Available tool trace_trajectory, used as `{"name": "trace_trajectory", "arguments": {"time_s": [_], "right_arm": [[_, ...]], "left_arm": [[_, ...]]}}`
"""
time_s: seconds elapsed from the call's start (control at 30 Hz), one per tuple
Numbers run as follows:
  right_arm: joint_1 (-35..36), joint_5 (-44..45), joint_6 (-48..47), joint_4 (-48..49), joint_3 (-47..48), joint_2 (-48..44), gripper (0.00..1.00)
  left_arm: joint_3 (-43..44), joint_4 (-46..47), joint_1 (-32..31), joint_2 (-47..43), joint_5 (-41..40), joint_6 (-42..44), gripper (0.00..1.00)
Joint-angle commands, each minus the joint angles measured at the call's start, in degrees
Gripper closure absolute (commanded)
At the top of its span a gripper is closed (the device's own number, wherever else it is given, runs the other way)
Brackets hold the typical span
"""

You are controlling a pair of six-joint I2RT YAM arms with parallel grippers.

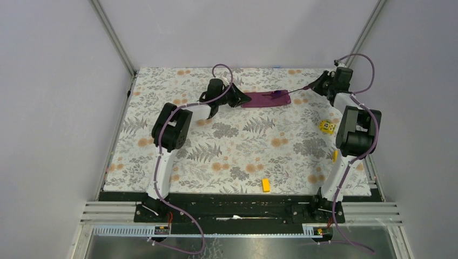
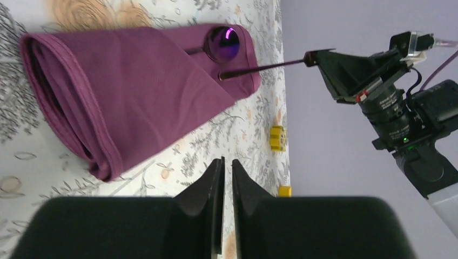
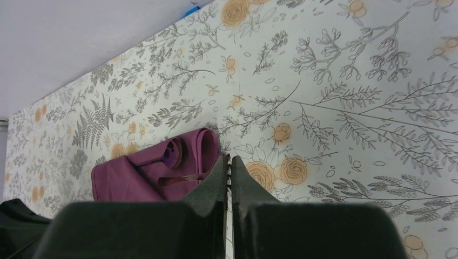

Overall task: Fold the napkin into a case and place the utensils inside
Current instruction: Stuff the fork into the folded napkin.

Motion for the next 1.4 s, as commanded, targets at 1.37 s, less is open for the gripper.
{"name": "trace_trajectory", "arguments": {"time_s": [1.37], "right_arm": [[11.46, -2.70, 20.01, 13.02, -4.20, 9.42, 1.00]], "left_arm": [[4.77, -7.36, 1.46, 7.41, -5.56, -0.58, 1.00]]}}
